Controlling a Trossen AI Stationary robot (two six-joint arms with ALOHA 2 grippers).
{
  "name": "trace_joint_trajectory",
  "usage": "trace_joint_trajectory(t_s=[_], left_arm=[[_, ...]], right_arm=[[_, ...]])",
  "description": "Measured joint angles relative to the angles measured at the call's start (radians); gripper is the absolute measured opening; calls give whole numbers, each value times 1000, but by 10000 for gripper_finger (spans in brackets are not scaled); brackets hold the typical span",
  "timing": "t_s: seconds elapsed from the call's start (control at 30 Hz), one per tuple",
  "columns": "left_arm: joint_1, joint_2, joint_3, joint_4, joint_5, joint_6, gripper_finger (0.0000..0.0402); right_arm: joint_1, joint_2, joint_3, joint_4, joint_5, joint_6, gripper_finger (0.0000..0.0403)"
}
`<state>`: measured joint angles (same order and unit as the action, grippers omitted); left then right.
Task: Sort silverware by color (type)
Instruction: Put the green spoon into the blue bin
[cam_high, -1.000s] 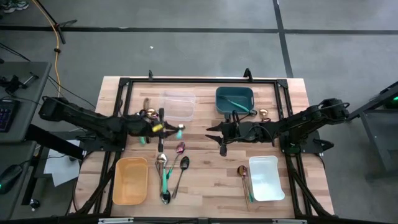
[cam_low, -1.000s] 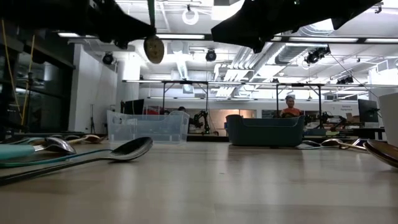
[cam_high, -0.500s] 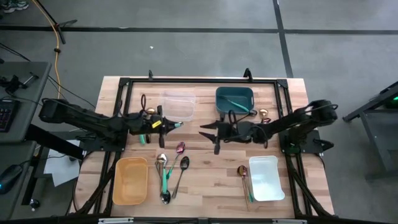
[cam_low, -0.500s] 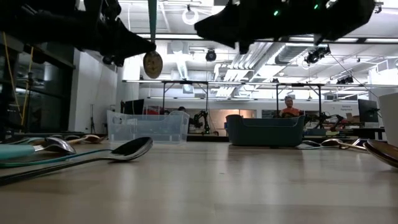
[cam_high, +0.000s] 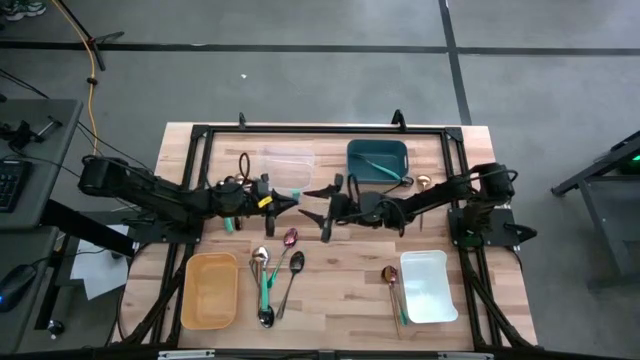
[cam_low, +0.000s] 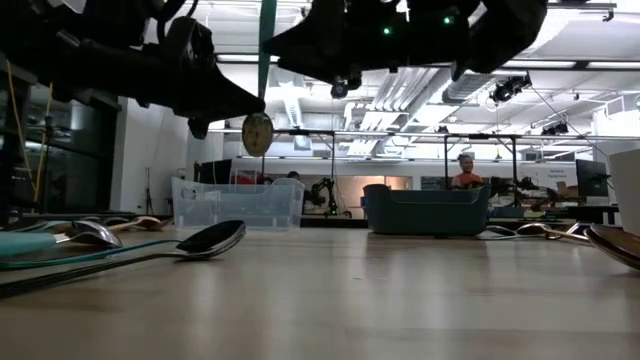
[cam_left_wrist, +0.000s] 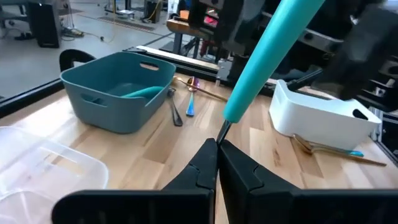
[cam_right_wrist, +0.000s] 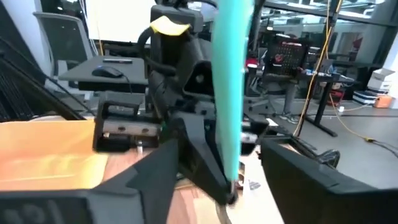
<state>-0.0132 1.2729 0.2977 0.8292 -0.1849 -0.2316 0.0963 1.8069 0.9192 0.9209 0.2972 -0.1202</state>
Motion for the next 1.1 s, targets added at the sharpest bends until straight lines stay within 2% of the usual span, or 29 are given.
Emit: trace_joint_trajectory(t_s=[0.17,0.33,0.6,0.77,1.07,1.1], left_arm=[[0,40,0,60,40,-11,0],[-1,81,3,115,53,-21,0],[-1,190,89,112,119,-10,0],[0,204,97,112,108,-2,0],[0,201,97,113,100,2,0],[0,201,97,112,100,9,0]], right_arm=[[-5,0,17,-18,25,-3,266],[-5,0,17,-29,10,13,268],[-7,0,17,-53,-39,52,256],[-7,0,17,-73,-39,52,198],[-7,-3,16,-98,-34,43,32],[-10,-7,16,-108,-38,42,27]])
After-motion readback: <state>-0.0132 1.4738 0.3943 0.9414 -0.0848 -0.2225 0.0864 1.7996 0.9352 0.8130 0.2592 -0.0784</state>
